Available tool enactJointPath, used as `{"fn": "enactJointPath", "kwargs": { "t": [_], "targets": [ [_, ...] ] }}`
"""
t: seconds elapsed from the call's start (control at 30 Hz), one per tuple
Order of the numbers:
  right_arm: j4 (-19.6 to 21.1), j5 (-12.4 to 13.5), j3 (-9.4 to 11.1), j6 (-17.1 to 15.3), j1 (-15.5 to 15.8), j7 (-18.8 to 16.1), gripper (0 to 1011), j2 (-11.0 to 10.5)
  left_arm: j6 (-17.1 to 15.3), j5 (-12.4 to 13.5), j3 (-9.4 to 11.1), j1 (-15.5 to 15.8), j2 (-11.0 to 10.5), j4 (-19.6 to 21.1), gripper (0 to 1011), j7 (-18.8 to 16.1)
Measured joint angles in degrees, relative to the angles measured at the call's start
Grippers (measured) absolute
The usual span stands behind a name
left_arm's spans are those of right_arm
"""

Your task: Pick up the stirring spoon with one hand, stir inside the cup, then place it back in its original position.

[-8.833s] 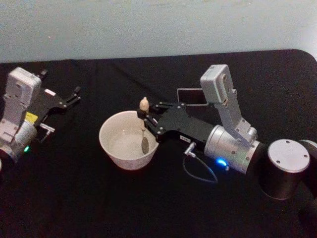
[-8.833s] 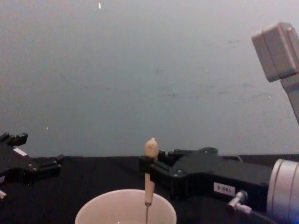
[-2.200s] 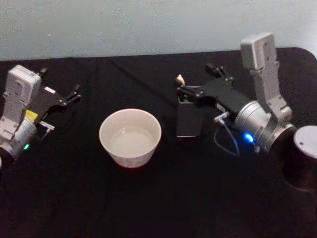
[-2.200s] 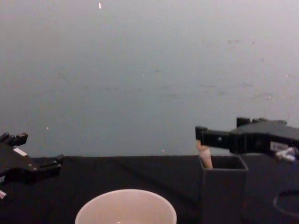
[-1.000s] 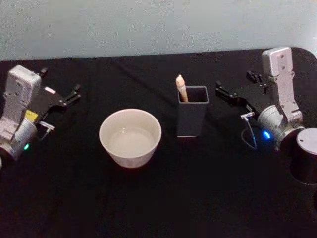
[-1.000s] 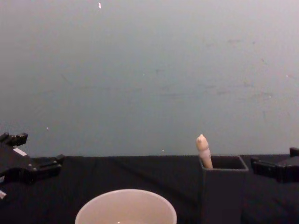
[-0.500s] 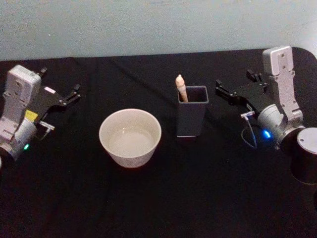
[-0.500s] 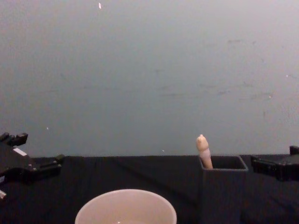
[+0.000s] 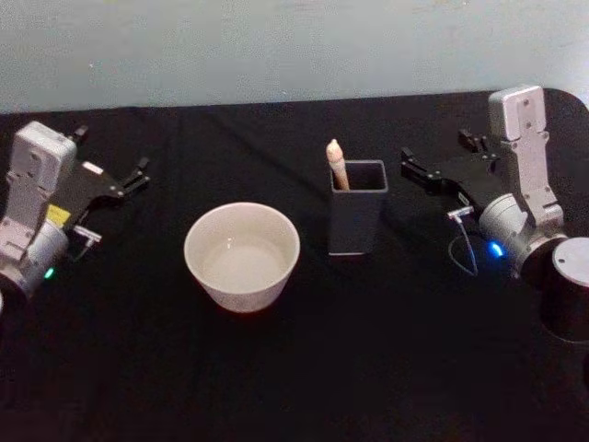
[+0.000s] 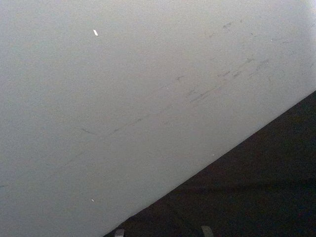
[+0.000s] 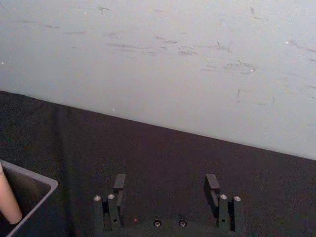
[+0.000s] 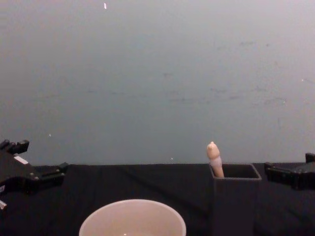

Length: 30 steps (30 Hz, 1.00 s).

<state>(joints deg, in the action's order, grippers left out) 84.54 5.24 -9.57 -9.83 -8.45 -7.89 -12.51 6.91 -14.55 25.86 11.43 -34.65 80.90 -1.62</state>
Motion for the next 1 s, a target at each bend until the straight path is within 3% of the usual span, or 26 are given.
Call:
{"fn": "enactJointPath", "kwargs": {
  "t": [1.0],
  "targets": [
    [0.1,0.1,0.0,0.0,0.0,0.0,1003,0.0,0.0,0.0,0.0,0.0,0.0,0.0,1001,0.0]
  ]
}}
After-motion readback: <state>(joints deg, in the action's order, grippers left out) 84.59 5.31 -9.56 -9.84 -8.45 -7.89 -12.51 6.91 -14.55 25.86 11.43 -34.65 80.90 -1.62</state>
